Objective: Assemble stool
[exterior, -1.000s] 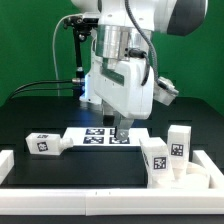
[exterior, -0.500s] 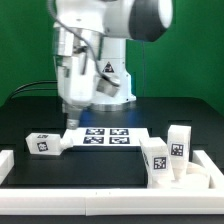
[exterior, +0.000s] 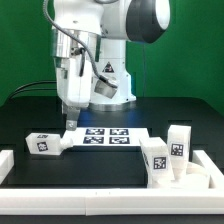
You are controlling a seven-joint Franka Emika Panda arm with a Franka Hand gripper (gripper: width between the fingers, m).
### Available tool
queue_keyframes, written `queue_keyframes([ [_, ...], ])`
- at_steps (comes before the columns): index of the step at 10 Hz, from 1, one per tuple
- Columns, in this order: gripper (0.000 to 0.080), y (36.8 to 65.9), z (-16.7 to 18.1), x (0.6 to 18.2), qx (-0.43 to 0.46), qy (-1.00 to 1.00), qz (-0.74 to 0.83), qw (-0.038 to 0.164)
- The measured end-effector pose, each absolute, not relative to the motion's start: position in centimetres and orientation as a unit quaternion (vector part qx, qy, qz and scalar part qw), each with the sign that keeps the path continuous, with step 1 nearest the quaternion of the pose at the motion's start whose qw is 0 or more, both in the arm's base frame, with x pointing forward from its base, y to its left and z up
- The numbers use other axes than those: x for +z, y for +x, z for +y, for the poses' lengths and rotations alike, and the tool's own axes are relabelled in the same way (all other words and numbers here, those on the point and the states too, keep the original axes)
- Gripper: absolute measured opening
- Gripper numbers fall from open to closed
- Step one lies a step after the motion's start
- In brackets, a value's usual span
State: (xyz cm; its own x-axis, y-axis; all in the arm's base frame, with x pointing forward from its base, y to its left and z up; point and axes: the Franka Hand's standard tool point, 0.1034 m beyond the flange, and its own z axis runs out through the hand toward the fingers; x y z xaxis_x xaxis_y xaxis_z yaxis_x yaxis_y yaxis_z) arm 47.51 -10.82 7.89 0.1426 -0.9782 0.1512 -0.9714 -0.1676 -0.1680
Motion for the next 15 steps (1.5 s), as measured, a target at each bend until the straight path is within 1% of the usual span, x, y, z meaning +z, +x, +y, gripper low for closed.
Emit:
queue_keyframes([
  [1,0.0649,46.4,-12.8,7.7,-0.123,-0.753,0.646,0.012],
  [2,0.0649,44.6,-14.4,7.2,-0.119,-0.747,0.654,0.007],
  [3,0.0649,43.8,-14.8,7.0,-0.109,-0.739,0.665,0.012],
  [4,0.0649,43.0,-14.7,7.3,-0.107,-0.734,0.67,0.017],
  [5,0.0649,41.9,-14.4,6.7,-0.1,-0.736,0.669,0.01],
  [6,0.0649,41.4,-14.2,5.9,-0.094,-0.739,0.667,-0.001],
  [8,0.0649,40.8,-13.8,4.7,-0.088,-0.748,0.657,-0.016],
  [10,0.0649,40.1,-14.0,2.8,-0.076,-0.757,0.648,-0.041],
  [15,0.0649,40.2,-13.4,1.9,-0.074,-0.758,0.646,-0.049],
])
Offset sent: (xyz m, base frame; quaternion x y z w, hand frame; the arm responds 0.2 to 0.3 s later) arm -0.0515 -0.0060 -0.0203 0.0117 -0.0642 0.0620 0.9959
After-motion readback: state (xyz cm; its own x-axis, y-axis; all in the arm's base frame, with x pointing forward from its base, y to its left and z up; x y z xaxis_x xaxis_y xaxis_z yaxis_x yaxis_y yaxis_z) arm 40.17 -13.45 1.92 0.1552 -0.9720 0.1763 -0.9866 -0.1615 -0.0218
